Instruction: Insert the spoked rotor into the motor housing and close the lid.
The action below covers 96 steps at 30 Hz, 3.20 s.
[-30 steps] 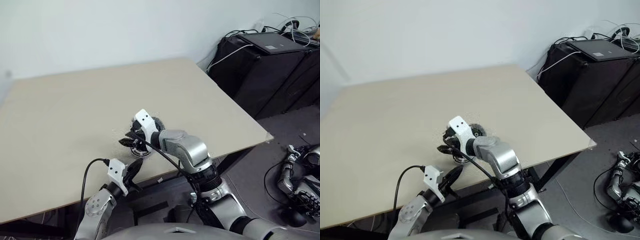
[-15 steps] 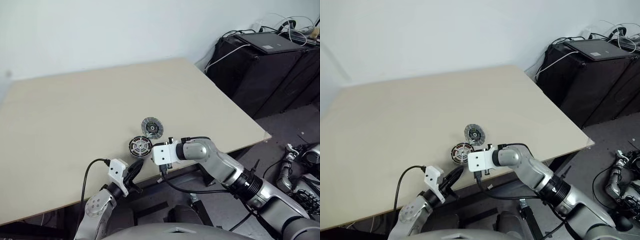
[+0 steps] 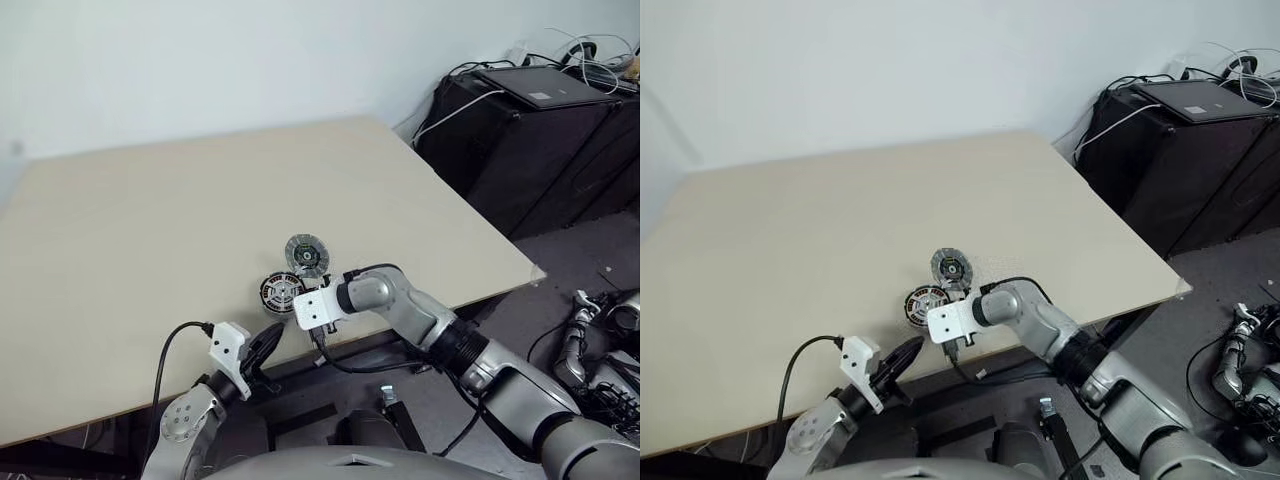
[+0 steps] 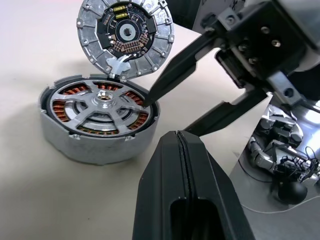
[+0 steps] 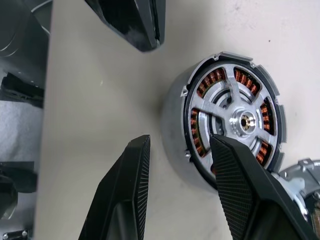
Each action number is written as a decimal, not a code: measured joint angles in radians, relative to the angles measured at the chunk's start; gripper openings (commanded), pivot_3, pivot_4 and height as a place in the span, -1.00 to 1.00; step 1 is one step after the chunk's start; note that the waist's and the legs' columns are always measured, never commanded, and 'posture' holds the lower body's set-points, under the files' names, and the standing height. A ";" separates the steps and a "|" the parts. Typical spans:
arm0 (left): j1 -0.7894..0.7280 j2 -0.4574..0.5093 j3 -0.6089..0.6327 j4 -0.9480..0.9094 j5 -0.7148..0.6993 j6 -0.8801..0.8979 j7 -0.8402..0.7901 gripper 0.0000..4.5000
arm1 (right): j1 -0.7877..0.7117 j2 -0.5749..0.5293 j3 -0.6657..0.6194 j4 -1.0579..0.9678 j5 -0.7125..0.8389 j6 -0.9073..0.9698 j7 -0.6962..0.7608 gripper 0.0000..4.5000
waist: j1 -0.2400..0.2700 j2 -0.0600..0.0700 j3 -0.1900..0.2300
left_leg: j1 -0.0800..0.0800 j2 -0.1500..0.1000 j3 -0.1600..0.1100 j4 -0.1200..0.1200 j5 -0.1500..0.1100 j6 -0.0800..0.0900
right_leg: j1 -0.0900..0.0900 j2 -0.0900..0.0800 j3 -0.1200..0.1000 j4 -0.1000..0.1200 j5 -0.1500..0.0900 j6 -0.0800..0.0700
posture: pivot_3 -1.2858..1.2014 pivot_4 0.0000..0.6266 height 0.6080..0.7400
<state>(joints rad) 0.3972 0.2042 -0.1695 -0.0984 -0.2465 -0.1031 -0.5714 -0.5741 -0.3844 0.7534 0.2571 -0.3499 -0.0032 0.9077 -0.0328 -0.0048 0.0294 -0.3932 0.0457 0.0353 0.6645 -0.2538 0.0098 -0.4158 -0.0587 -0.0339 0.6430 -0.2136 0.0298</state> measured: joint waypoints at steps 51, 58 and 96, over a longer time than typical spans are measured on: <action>-0.020 0.001 -0.017 0.008 0.008 -0.013 0.000 -1.00 | 0.046 0.165 -0.133 -0.176 0.156 0.625 0.067 -0.95 | 0.009 0.002 0.000 | 0.000 0.000 0.000 0.000 0.000 0.000 | -0.001 0.000 0.000 0.001 0.000 0.000 | 0.03 -1.00 1.00; -0.019 -0.005 -0.015 0.061 0.008 -0.044 -0.018 -1.00 | 0.022 0.235 -0.126 -0.068 0.156 0.624 -0.006 -0.95 | 0.011 0.002 0.000 | 0.000 0.000 0.000 0.001 0.000 0.000 | -0.002 -0.001 -0.001 0.000 0.000 0.000 | 0.03 -1.00 1.00; -0.035 0.013 0.005 0.035 0.008 -0.060 -0.016 -1.00 | 0.187 0.197 -0.539 -0.289 0.200 0.403 -0.584 -0.99 | -0.004 0.003 0.000 | -0.001 0.001 0.003 -0.004 0.000 0.000 | -0.001 0.000 0.001 0.000 -0.001 -0.001 | 0.03 -1.00 1.00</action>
<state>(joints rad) 0.3620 0.2177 -0.1649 -0.0633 -0.2382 -0.1629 -0.5870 -0.3866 -0.1874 0.2149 -0.0321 -0.1502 0.3999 0.3240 -0.0364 -0.0020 0.0292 -0.3946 0.0462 0.0379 0.6607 -0.2540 0.0094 -0.4163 -0.0586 -0.0326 0.6431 -0.2146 0.0293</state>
